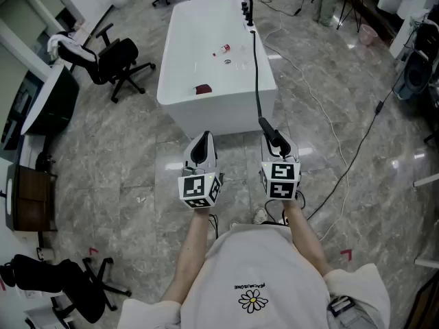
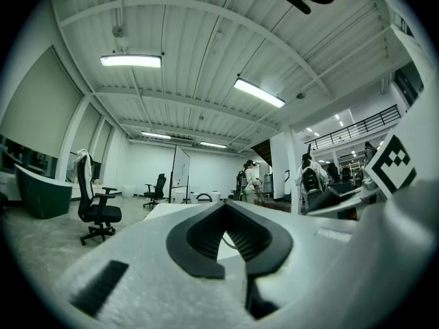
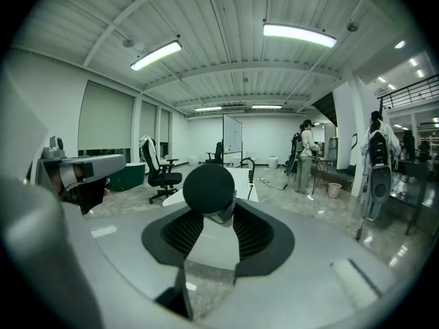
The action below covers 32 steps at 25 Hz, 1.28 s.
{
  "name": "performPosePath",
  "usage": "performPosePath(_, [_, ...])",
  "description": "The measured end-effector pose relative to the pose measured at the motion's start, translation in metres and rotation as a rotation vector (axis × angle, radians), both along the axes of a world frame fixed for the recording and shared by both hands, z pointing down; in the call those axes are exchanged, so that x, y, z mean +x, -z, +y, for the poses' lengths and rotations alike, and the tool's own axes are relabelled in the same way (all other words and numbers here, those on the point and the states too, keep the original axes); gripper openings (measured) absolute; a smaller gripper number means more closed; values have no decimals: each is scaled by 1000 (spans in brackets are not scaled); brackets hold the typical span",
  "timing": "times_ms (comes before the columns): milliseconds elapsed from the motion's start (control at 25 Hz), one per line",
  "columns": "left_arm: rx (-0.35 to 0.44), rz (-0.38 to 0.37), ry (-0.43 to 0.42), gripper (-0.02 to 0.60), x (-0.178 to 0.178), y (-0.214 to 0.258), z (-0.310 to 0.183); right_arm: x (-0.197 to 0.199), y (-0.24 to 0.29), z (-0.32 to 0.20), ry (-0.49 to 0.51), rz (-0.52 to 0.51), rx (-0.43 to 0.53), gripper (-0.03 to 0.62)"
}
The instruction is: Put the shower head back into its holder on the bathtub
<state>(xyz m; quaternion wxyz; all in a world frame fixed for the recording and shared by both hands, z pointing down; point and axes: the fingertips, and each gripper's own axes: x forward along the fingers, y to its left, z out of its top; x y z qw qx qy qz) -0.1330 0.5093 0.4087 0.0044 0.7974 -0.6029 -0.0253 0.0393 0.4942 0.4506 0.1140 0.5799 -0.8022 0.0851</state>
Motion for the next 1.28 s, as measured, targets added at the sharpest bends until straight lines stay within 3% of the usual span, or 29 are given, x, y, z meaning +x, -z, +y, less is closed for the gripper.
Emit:
performPosePath(360, [-30, -24, -15, -2, 13, -11, -17, 14, 6, -17, -11, -29, 20, 140])
performPosePath(680, [-82, 2, -50, -2, 46, -38, -28, 33, 28, -30, -9, -11, 118, 140])
performPosePath(840, [-134, 0, -88, -2, 59, -58, -32, 38, 23, -41, -19, -29, 97, 140])
performPosePath(1000, [-227, 27, -179, -2, 78, -82, -58, 41, 26, -55, -20, -28, 97, 140])
performPosePath(1280, [-266, 68, -257, -2, 98, -116, -140, 20, 24, -114, 23, 14, 119, 140])
